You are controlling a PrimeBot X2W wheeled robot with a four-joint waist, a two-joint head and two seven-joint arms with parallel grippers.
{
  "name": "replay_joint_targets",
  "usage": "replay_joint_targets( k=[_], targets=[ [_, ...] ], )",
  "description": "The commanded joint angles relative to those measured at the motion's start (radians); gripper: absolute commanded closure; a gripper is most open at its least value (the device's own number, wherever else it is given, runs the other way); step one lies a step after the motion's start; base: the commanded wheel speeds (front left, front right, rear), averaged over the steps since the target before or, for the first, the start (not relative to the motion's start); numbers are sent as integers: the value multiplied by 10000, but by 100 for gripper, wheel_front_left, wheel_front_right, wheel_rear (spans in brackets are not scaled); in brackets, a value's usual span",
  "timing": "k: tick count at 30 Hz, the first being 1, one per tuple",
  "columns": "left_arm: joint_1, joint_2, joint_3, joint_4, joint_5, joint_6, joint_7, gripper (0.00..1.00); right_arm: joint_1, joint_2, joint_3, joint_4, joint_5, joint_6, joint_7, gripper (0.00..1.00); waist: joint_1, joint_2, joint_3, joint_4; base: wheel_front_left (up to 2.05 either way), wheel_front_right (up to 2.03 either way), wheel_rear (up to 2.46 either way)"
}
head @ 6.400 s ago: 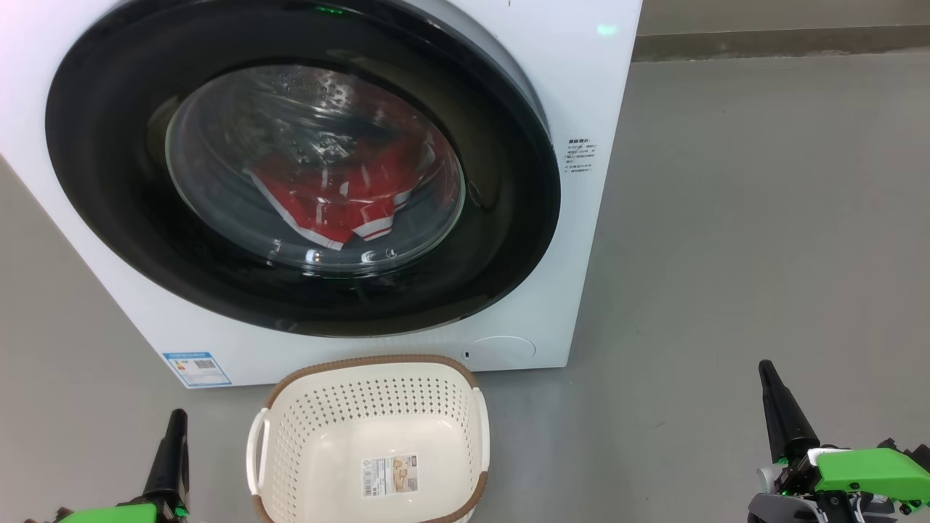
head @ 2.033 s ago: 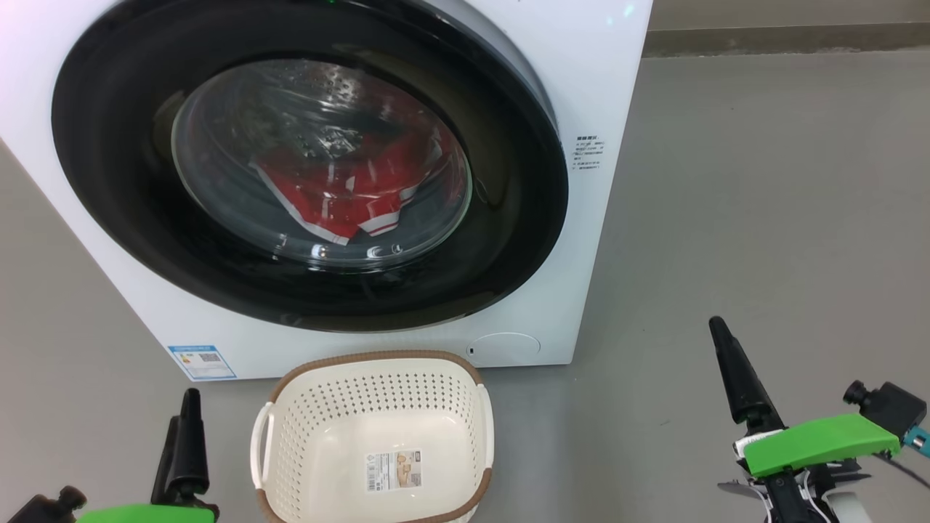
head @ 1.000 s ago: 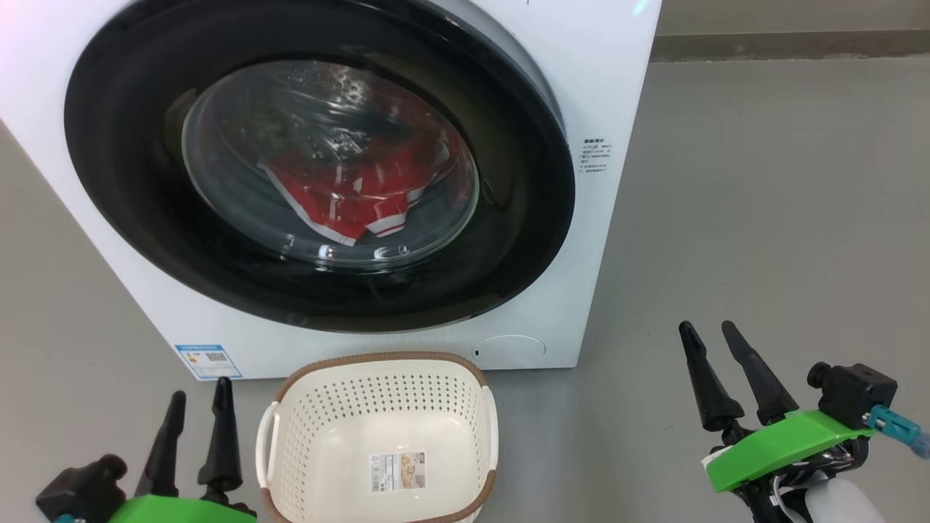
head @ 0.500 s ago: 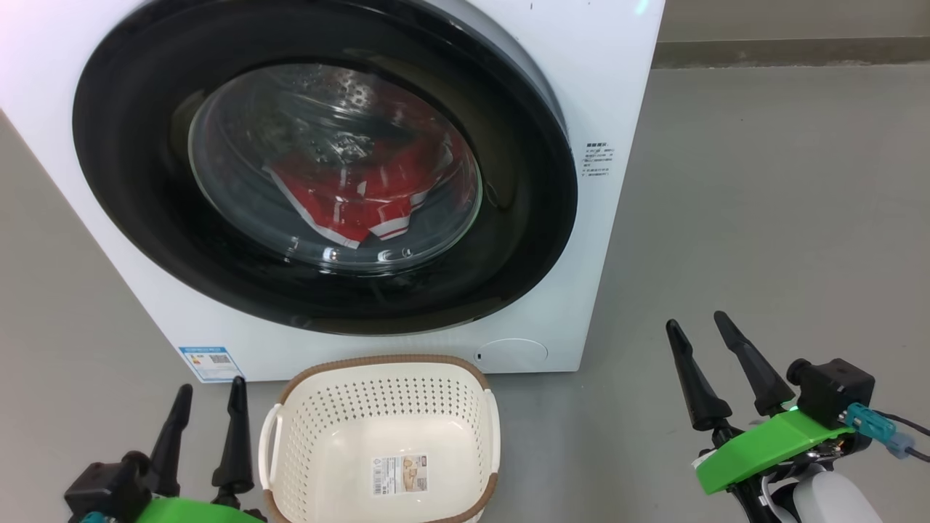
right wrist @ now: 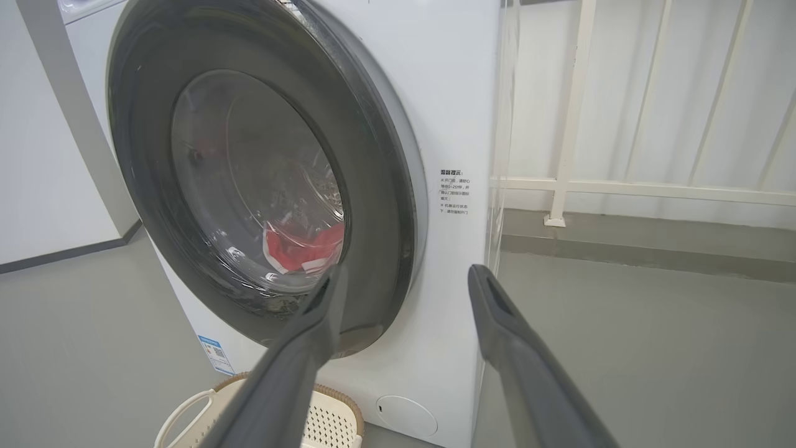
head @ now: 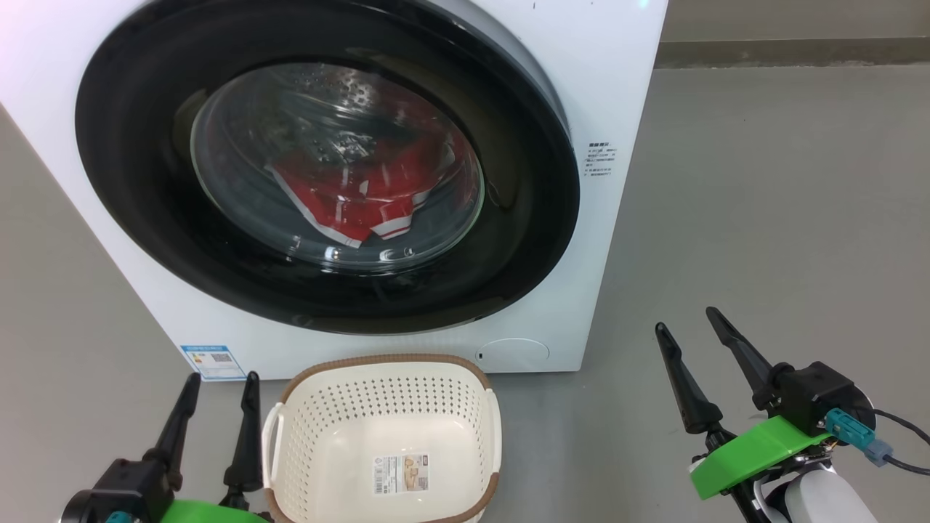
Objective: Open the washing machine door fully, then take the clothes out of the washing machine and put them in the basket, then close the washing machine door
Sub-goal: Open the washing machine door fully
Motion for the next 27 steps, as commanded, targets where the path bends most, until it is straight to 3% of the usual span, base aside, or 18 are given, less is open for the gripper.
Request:
replay_joint_targets(
  k=[1,27],
  targets=[
    [-364,103,272,-324,231,-31,-132,0,-445,-72,246,-299,-279,16,-124,0,-1,0,11,-1,0,0,0],
    [-445,61,321,-251,155,-31,-132,0,-421,13,50,-324,-95,16,-124,0,-1,0,104,31,0,0,0]
  ],
)
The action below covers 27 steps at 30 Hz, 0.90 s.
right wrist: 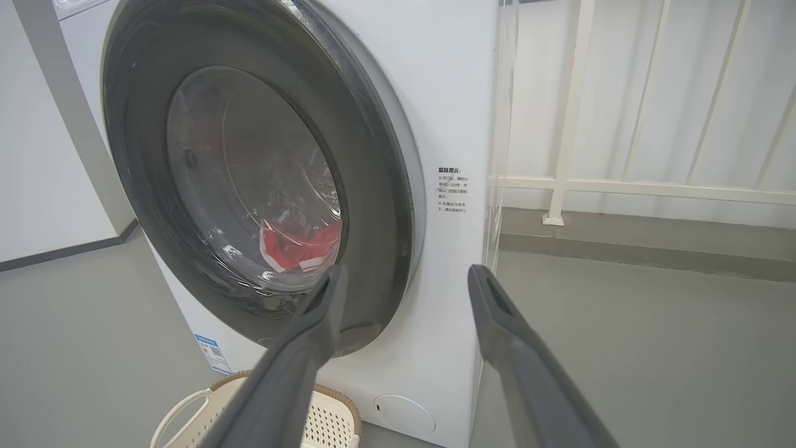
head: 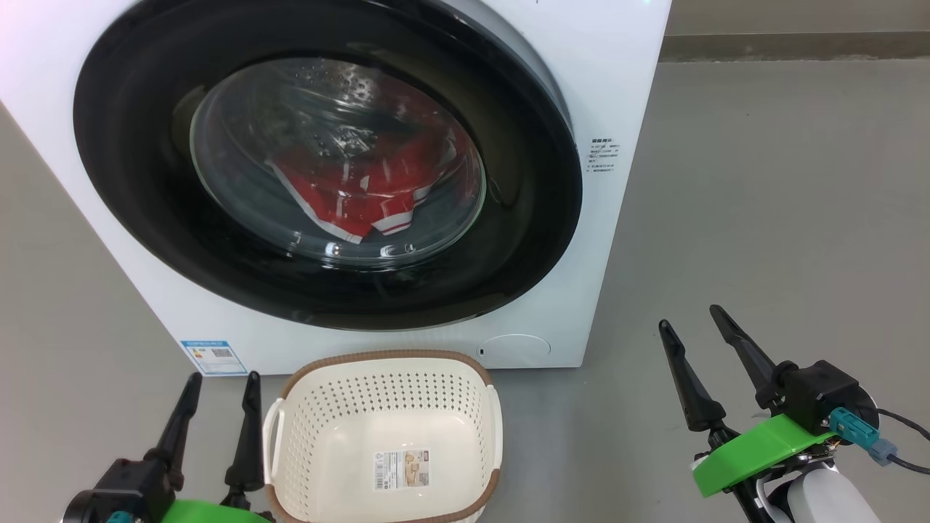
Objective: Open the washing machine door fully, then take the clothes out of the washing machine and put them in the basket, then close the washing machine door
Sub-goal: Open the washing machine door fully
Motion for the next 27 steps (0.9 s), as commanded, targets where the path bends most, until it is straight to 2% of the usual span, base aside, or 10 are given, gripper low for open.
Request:
replay_joint_targets(
  k=[1,17,27],
  targets=[
    [-443,113,316,-225,47,-31,-120,0,-403,-25,161,-290,93,16,-118,0,0,0,6,6,0,0,0],
    [-501,135,311,-237,12,-31,-120,0,-467,89,-93,-307,335,16,-118,0,0,0,145,38,0,0,0],
    [-619,172,273,-257,-22,-31,-120,0,-863,-77,-134,-130,435,16,-118,0,0,0,393,120,0,0,0]
  ],
)
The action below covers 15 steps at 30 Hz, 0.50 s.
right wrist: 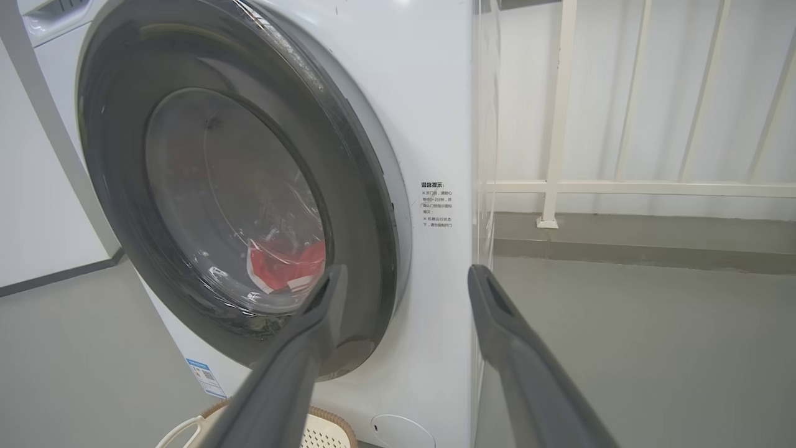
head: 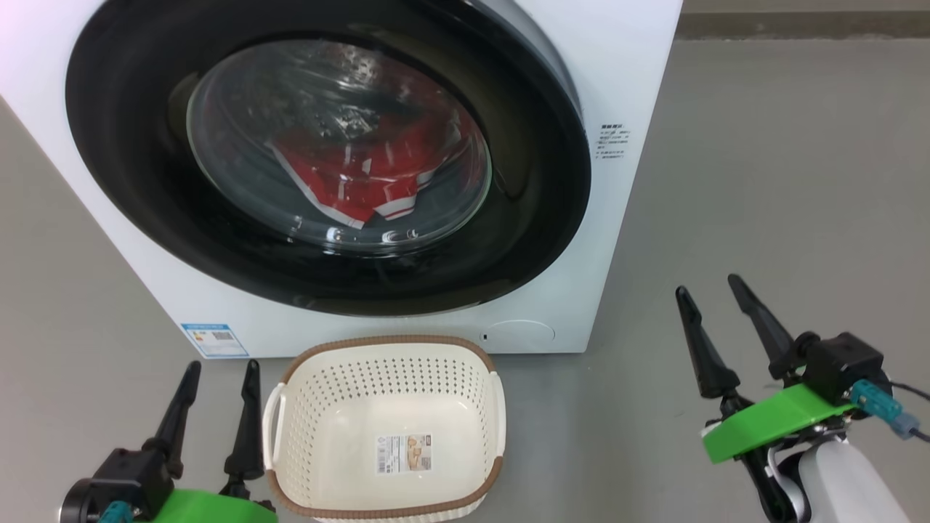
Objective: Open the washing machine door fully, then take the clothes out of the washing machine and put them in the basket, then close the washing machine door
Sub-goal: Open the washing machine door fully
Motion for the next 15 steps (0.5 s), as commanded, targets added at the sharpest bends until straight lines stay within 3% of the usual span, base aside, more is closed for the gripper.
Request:
replay_joint_targets(
  k=[1,9,10,11,14,15],
  targets=[
    [-427,170,280,-263,-8,-31,-120,0,-360,-90,170,-215,53,16,-118,0,0,0,57,29,0,0,0],
    [-610,204,211,-321,-16,-31,-120,0,-911,-310,-54,-206,302,16,-118,0,0,0,464,157,0,0,0],
    [-640,210,204,-328,-20,-31,-120,0,-987,-338,-96,-212,354,16,-118,21,0,0,506,174,0,0,0],
    [-667,216,198,-335,-24,-31,-120,0,-1063,-369,-140,-225,407,16,-118,48,0,0,563,194,0,0,0],
    [-736,226,192,-341,-30,-31,-120,0,-1306,-430,-278,-272,694,16,-118,73,0,0,681,241,0,0,0],
    [-752,227,185,-340,-32,-31,-120,0,-1376,-453,-311,-287,814,16,-118,86,0,0,712,256,0,0,0]
  ],
)
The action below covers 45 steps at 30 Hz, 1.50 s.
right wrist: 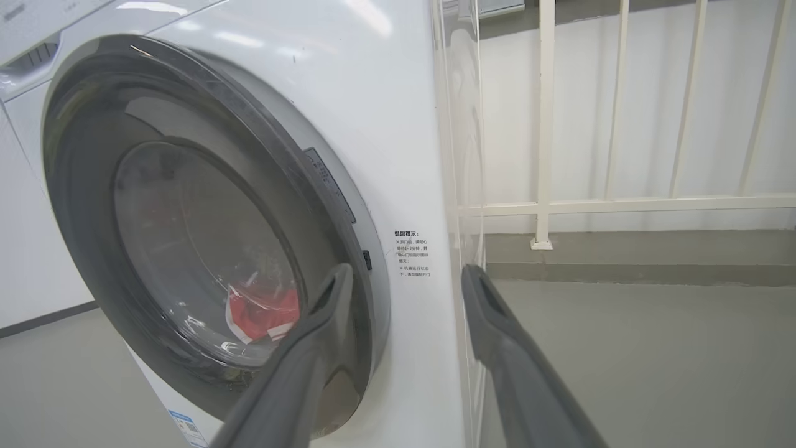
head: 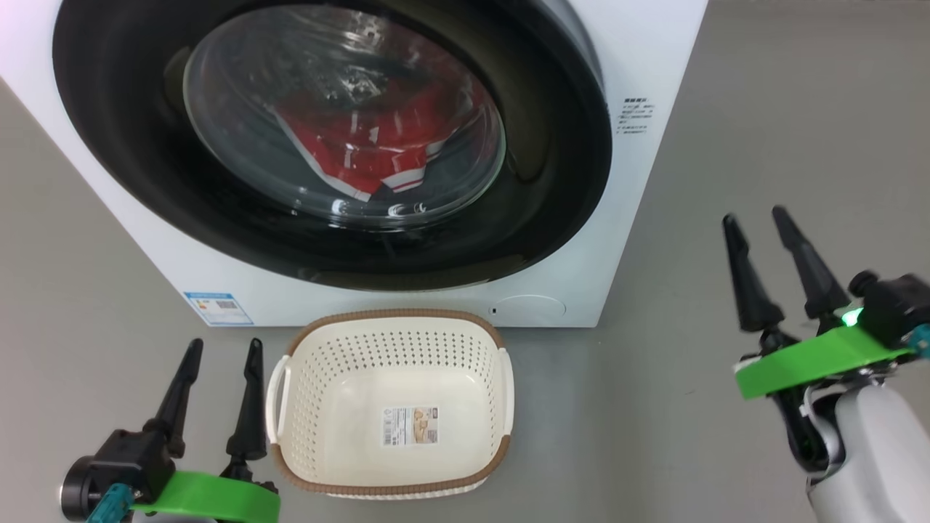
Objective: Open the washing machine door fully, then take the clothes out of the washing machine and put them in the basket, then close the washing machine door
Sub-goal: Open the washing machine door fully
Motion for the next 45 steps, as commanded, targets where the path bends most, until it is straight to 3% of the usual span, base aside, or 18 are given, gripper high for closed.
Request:
replay_joint_targets(
  k=[1,11,22,32,45],
  targets=[
    [-363,205,294,-276,-34,-29,-120,0,-387,-120,102,-299,302,16,-116,100,-1,-1,114,71,0,0,0],
    [-520,217,202,-306,-73,-29,-120,0,-1093,-399,11,-203,2811,16,-116,100,-1,-1,388,207,0,0,0],
    [-593,188,163,-360,-134,-29,-120,0,-1886,-1261,578,637,6132,16,89,100,-1,-1,596,407,0,0,0],
    [-722,141,152,-448,-212,-29,-120,0,-3044,-2090,1374,1280,8772,16,1491,100,-1,-1,1023,632,0,0,0],
    [-932,73,192,-462,-275,-29,-120,0,-4286,-2433,1932,1777,11011,16,3265,100,-1,-1,1454,905,0,0,0]
  ],
)
